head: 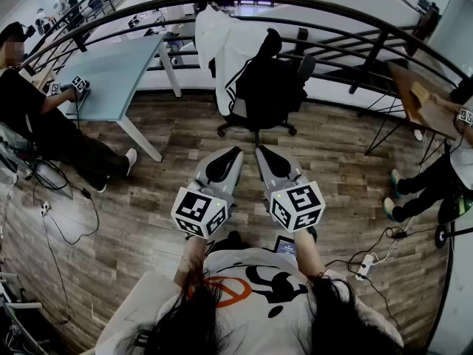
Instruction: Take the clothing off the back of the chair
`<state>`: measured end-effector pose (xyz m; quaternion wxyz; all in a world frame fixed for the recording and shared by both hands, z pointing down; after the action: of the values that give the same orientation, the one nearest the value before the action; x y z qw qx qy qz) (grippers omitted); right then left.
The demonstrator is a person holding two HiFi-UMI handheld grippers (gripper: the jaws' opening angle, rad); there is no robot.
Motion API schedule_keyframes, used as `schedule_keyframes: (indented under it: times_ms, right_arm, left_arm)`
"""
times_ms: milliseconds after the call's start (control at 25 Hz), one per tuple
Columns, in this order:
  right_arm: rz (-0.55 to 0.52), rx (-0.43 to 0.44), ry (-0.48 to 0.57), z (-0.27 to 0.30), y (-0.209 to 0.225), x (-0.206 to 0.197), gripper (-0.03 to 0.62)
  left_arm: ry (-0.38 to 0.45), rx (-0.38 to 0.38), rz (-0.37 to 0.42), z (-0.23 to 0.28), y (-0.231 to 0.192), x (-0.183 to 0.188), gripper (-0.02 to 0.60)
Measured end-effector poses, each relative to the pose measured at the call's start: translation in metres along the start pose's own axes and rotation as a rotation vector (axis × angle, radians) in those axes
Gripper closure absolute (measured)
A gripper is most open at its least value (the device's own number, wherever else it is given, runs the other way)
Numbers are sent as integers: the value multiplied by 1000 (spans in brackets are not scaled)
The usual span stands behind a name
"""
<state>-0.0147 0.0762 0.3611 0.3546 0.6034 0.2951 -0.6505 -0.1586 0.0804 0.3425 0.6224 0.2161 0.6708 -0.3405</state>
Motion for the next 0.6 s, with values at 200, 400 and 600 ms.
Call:
schedule_keyframes:
  times_ms: [200, 400, 600]
  right_arm:
    - [7, 11, -11, 7, -7, -4, 586]
    - [17, 17, 1, 22, -12, -5, 586]
    - [40, 8, 1, 42, -15, -8, 586]
  left_arm:
    - [-14, 3, -4, -5, -8, -2, 581]
    - [-26, 7, -8, -5, -24, -2, 581]
    - [-30, 8, -8, -5, -48, 0, 581]
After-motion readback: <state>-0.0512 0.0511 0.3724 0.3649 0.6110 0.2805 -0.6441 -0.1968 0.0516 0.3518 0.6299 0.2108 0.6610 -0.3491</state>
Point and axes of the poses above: the fingertips, and each gripper's own axes: z forward along the fingers, y to its right, x out of its top, the point moved 8 cm from there along -z, backward along the fingers, and after that the axes turned 5 degrees about -z, right-handed, at the moved point
